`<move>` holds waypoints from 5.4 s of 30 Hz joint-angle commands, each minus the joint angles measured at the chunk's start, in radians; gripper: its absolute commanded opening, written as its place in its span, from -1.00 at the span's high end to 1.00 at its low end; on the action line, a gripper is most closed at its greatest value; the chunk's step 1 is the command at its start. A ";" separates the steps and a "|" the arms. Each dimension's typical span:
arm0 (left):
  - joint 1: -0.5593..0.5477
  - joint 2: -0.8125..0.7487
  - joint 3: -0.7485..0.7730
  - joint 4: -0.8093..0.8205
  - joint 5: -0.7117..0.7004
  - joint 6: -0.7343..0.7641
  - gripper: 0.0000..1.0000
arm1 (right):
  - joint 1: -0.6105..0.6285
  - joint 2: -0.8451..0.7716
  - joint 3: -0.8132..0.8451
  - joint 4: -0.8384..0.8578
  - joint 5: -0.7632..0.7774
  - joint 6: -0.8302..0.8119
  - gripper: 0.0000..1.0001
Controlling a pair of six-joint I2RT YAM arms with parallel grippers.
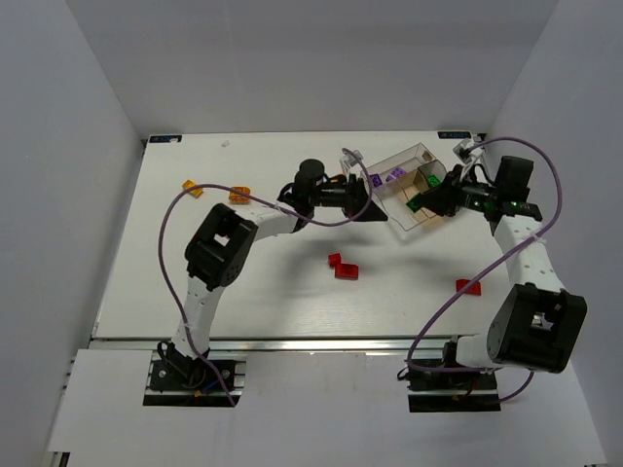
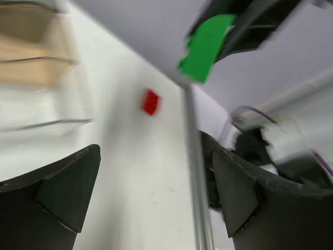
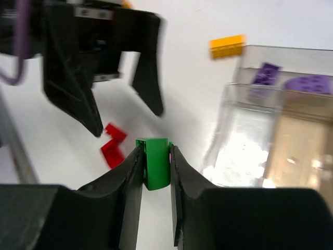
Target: Sort the legos into containers by color
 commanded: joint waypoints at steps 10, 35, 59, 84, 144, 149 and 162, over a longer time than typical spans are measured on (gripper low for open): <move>0.052 -0.549 -0.218 -0.815 -0.927 0.280 -0.96 | -0.004 0.101 0.124 0.232 0.921 0.299 1.00; 0.117 -0.905 -0.435 -1.477 -1.621 0.035 -0.96 | 0.059 0.592 0.498 0.027 1.128 0.127 0.87; 0.256 -0.686 -0.533 -1.451 -1.538 -0.084 -0.22 | 0.027 -0.155 -0.043 0.221 0.342 0.299 0.37; 0.387 -0.678 -0.700 -1.249 -1.331 -0.107 0.19 | -0.061 -0.220 -0.146 0.279 0.190 0.336 -0.27; -0.020 -0.207 -0.275 0.227 -0.124 -0.728 1.00 | 0.358 -0.278 -0.434 0.730 0.125 -0.118 -0.42; -0.029 -0.203 -0.275 0.234 -0.119 -0.733 1.00 | 0.366 -0.278 -0.427 0.712 0.145 -0.136 0.04; -0.009 -0.207 -0.243 0.224 -0.153 -0.731 -0.96 | 0.355 -0.295 -0.428 0.699 0.217 -0.126 0.96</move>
